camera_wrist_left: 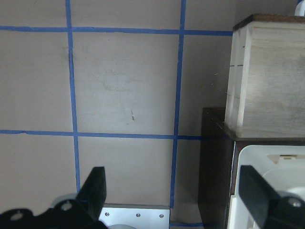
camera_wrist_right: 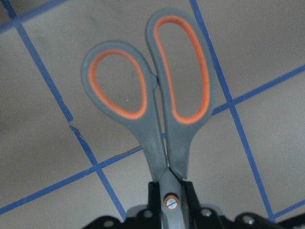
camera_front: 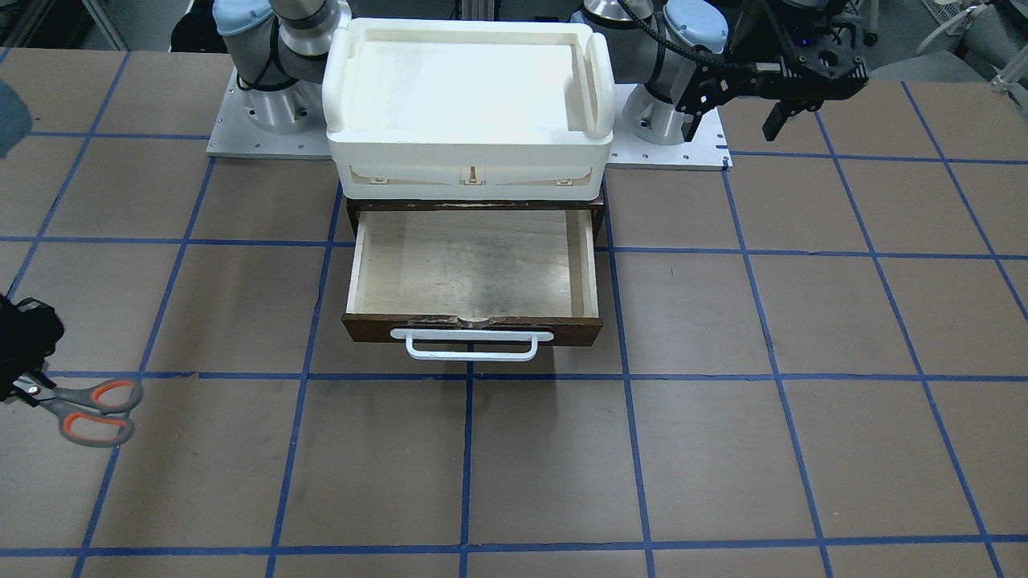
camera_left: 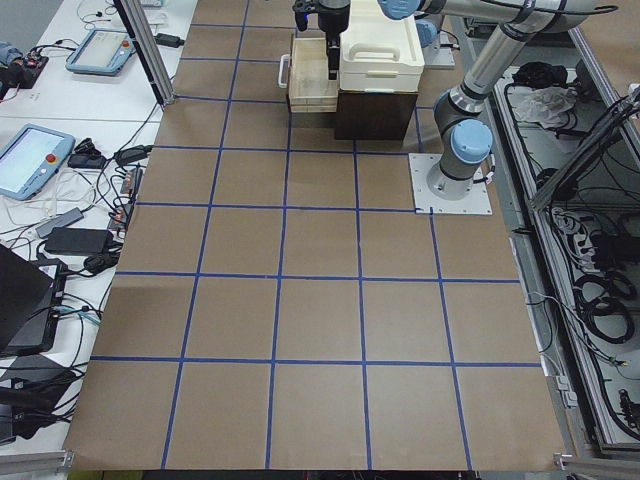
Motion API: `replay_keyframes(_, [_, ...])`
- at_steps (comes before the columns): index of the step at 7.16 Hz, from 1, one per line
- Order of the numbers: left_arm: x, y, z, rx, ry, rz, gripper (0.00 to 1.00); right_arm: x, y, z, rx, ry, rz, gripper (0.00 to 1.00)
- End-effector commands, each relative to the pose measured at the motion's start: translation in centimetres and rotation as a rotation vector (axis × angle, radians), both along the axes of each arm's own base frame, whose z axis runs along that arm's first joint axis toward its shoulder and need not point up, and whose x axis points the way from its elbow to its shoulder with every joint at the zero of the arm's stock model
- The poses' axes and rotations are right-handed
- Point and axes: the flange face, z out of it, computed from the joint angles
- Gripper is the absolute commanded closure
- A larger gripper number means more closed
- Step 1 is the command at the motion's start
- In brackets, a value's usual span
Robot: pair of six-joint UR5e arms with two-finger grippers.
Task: Put scissors in drawer and close it
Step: 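Lift the scissors with the right gripper and carry them over the drawer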
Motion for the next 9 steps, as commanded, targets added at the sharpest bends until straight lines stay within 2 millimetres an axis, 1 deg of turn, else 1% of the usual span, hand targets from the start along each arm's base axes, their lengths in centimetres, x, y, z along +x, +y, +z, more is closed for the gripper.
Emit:
replay_keyframes(1, [0.0, 0.0, 0.0, 0.001, 0.000, 0.001, 0.00, 11.5, 1.8, 3.6, -0.043, 0.021, 0.175, 1.00])
replay_keyframes(2, [0.0, 0.0, 0.0, 0.000, 0.000, 0.001, 0.00, 16.2, 3.2, 4.4, -0.040, 0.015, 0.237, 1.00])
replay_keyframes(3, [0.0, 0.0, 0.0, 0.000, 0.000, 0.001, 0.00, 19.5, 4.1, 4.5, -0.035, 0.000, 0.274, 1.00])
replay_keyframes(4, [0.0, 0.0, 0.0, 0.001, 0.000, 0.001, 0.00, 23.6, 5.3, 4.6, -0.040, -0.013, 0.297, 1.00])
replay_keyframes(5, [0.0, 0.0, 0.0, 0.000, 0.000, 0.001, 0.00, 27.7, 6.8, 4.5, -0.042, -0.030, 0.279, 1.00])
replay_keyframes(6, [0.0, 0.0, 0.0, 0.000, 0.000, 0.001, 0.00, 31.5, 8.3, 4.3, -0.037, -0.051, 0.334, 1.00])
replay_keyframes(8, [0.0, 0.0, 0.0, -0.001, 0.000, 0.001, 0.00, 34.6, 10.2, 3.4, -0.001, -0.057, 0.391, 1.00])
replay_keyframes(9, [0.0, 0.0, 0.0, -0.002, 0.000, 0.001, 0.00, 36.6, 11.7, 3.2, 0.022, -0.052, 0.421, 1.00])
